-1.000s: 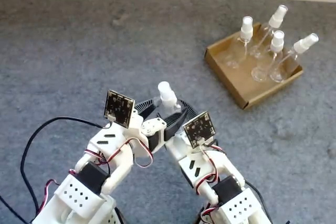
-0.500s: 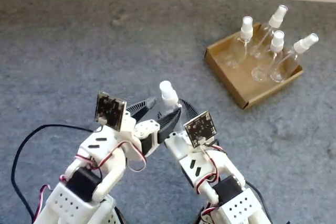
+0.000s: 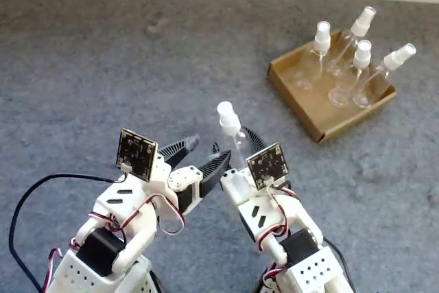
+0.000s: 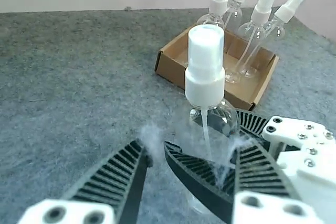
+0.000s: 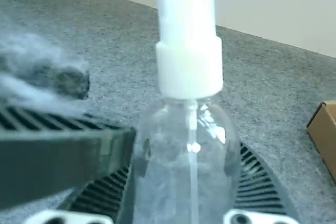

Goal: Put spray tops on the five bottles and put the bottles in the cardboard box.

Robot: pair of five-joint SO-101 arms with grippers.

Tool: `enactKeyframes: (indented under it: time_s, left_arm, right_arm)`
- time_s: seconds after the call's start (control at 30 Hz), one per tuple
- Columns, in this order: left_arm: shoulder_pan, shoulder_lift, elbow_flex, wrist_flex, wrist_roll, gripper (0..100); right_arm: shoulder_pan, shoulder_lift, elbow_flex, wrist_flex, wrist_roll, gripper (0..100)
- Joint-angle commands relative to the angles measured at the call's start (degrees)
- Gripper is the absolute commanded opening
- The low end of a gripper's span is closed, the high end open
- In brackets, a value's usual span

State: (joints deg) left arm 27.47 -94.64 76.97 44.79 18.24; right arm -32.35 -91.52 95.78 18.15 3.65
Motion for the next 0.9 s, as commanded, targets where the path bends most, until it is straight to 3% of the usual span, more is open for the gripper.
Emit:
enactKeyframes:
  time_s: [0.0,0.17,0.33,0.63,0.87]
  left_arm:
    - [-2.95,-1.27,-4.62,0.09,-0.44,19]
    - [-9.71,-4.18,-9.63,4.66,-1.67,12]
    - [-9.71,-8.4,-9.45,9.05,-13.01,0]
    - [5.23,-9.8,5.41,8.7,-13.27,0]
    - [6.9,-9.8,9.27,8.7,-13.1,0]
  right_arm:
    - [0.92,-0.84,7.16,0.13,-0.35,17.0]
    - [4.44,-0.84,7.16,0.04,-0.35,17.0]
    - [5.49,-0.84,7.43,0.04,-0.35,17.2]
    - [2.86,-0.92,7.43,0.04,-0.79,17.3]
    - [3.38,-0.92,7.25,-0.22,-0.79,17.3]
